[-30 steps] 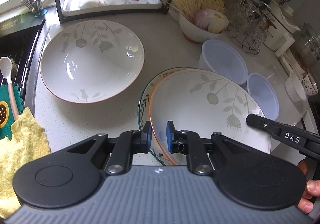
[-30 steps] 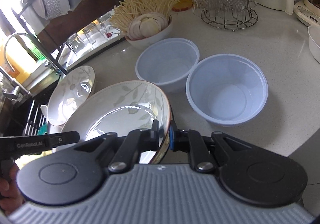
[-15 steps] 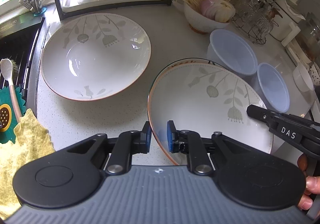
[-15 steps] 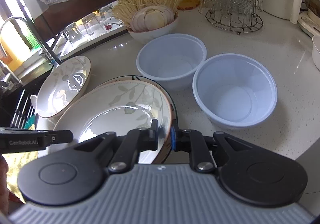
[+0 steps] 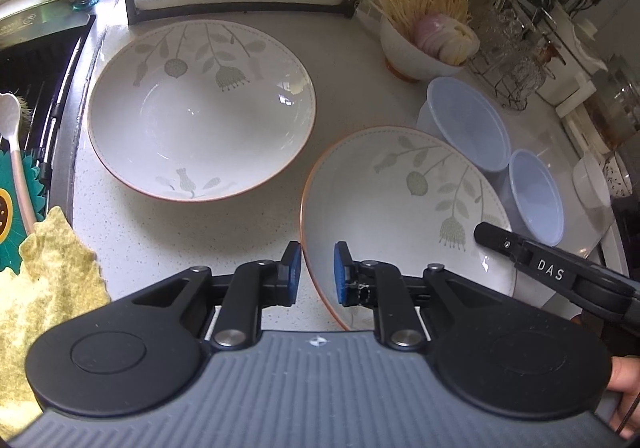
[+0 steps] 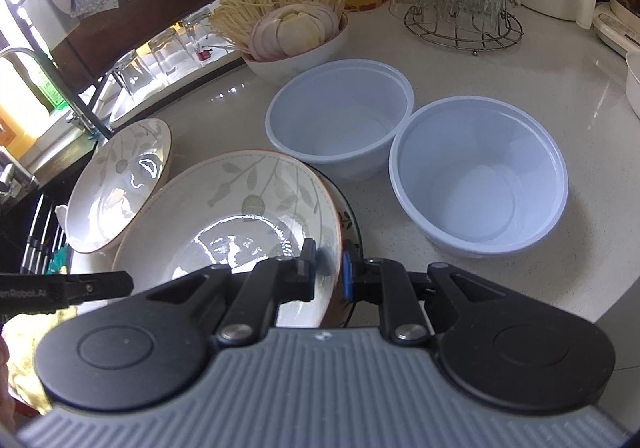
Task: Organize plates and bowls
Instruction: 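Carry the white leaf plate with both grippers over the floral plate, then lower the white plate onto the floral plate and open both grippers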
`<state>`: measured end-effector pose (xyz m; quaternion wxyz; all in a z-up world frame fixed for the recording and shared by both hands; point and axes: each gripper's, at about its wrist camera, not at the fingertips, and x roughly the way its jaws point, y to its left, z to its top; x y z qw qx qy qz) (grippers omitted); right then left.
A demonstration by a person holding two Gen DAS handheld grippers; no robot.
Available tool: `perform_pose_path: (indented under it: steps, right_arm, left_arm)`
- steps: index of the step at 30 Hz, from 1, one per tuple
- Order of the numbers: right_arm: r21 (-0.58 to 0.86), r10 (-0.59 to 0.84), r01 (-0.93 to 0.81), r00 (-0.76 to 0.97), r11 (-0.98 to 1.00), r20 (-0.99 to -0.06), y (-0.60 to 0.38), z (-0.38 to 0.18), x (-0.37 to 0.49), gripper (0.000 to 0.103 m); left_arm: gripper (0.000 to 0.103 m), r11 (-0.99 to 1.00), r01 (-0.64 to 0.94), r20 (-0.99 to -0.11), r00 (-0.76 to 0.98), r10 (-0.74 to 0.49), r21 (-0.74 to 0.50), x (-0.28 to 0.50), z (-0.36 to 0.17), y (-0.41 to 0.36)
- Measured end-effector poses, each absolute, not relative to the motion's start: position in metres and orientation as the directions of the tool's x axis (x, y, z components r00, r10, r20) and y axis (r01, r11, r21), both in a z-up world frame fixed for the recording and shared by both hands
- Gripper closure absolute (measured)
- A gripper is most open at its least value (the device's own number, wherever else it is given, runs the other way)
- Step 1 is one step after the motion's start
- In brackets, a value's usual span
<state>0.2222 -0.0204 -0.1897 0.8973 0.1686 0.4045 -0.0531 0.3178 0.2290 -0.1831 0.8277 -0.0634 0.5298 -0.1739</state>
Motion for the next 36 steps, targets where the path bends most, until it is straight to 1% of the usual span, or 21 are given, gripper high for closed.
perform_pose_path:
  steps: [8, 13, 16, 20, 27, 36]
  right_arm:
    - [0.272, 0.043, 0.256, 0.649, 0.928, -0.760, -0.021, -0.182, 0.214, 0.086]
    - [0.232, 0.017, 0.256, 0.635, 0.938, -0.772, -0.019, -0.179, 0.212, 0.085]
    - [0.239, 0.023, 0.252, 0.641, 0.938, -0.767, -0.021, -0.175, 0.208, 0.080]
    - [0.264, 0.053, 0.227, 0.657, 0.938, -0.752, -0.021, -0.167, 0.199, 0.080]
    - [0.305, 0.122, 0.127, 0.725, 0.944, -0.678, -0.017, -0.132, 0.173, 0.080]
    - [0.315, 0.181, 0.019, 0.787, 0.949, -0.590, -0.014, -0.089, 0.137, 0.080]
  left_arm:
    - [0.084, 0.931, 0.226, -0.821, 0.443, -0.361, -0.288, 0.301, -0.153, 0.233]
    - [0.084, 0.935, 0.217, -0.805, 0.477, -0.353, -0.281, 0.285, -0.136, 0.236]
    - [0.084, 0.935, 0.210, -0.795, 0.491, -0.355, -0.287, 0.274, -0.128, 0.239]
    - [0.084, 0.936, 0.196, -0.778, 0.520, -0.353, -0.293, 0.258, -0.115, 0.242]
    - [0.084, 0.951, 0.165, -0.745, 0.591, -0.309, -0.263, 0.227, -0.083, 0.242]
    - [0.084, 0.959, 0.144, -0.709, 0.648, -0.278, -0.244, 0.179, -0.049, 0.235]
